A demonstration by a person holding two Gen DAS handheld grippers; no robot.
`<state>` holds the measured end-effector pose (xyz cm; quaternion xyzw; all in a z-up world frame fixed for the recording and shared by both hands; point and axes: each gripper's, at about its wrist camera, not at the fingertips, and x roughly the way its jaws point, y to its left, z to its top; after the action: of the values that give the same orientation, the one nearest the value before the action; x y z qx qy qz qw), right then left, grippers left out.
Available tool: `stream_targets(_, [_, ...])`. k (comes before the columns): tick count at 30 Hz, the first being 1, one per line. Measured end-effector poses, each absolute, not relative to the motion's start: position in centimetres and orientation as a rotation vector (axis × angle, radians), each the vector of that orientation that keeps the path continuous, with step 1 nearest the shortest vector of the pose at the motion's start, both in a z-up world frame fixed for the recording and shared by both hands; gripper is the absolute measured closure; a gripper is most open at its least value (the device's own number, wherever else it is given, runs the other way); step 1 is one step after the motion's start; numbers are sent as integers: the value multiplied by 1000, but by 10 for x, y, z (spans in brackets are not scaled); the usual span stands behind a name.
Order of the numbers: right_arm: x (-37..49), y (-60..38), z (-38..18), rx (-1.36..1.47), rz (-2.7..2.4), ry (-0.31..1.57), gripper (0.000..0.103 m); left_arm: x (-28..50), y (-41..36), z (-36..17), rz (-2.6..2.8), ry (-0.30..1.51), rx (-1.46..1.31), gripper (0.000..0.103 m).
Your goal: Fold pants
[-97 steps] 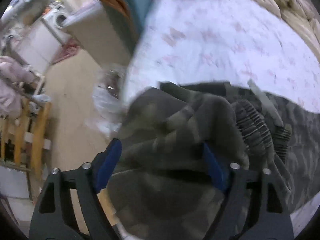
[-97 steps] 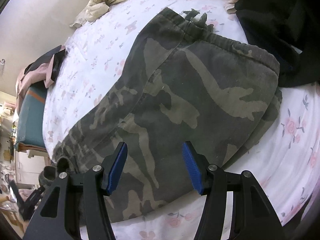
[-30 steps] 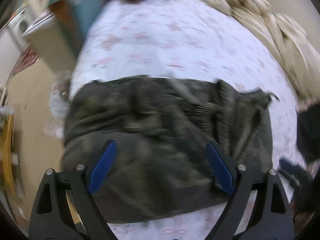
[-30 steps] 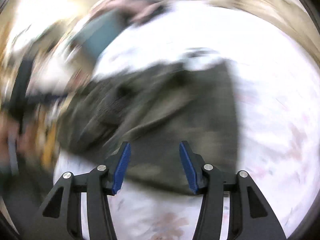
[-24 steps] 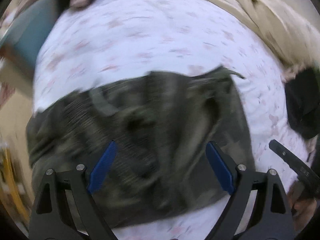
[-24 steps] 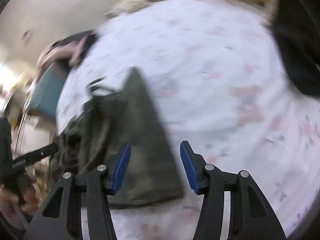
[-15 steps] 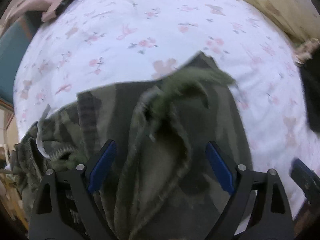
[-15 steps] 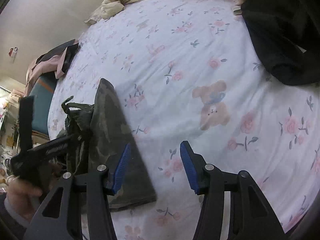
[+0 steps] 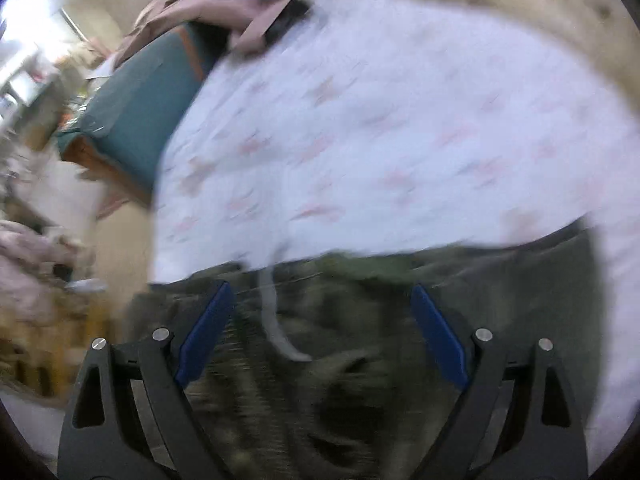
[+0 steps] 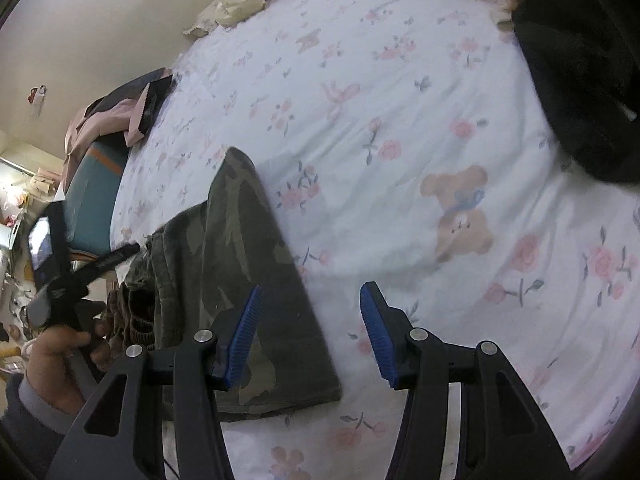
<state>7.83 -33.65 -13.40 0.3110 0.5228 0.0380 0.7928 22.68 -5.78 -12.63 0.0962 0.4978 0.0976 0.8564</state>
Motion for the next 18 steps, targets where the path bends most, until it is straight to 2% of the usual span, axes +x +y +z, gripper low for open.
stream_targets(3, [76,-337,-146,717,76,1155,49,220,-82,-128,-2,1074,144,14])
stream_targets(6, [72,-336,-161,759,84,1196,49,225,-94,-167,-37,1251,188,15])
stream_targets(7, [70,-334,-168,776,98,1214,49,228,-91,-182,12,1296,240,22])
stream_targets(9, [67,-329,-179,790,112,1249,49,232,-85,-196,79,1318,316,23])
stream_targets(12, [62,-323,-192,820,144,1291,49,228,-87,-182,94,1289,353,23])
stream_targets(17, [62,-304,-199,795,227,1310,48,227,-88,-139,-1,1254,129,23])
stream_targets(18, [62,-298,-198,775,234,1311,54,226,-94,-129,-30,1248,83,23])
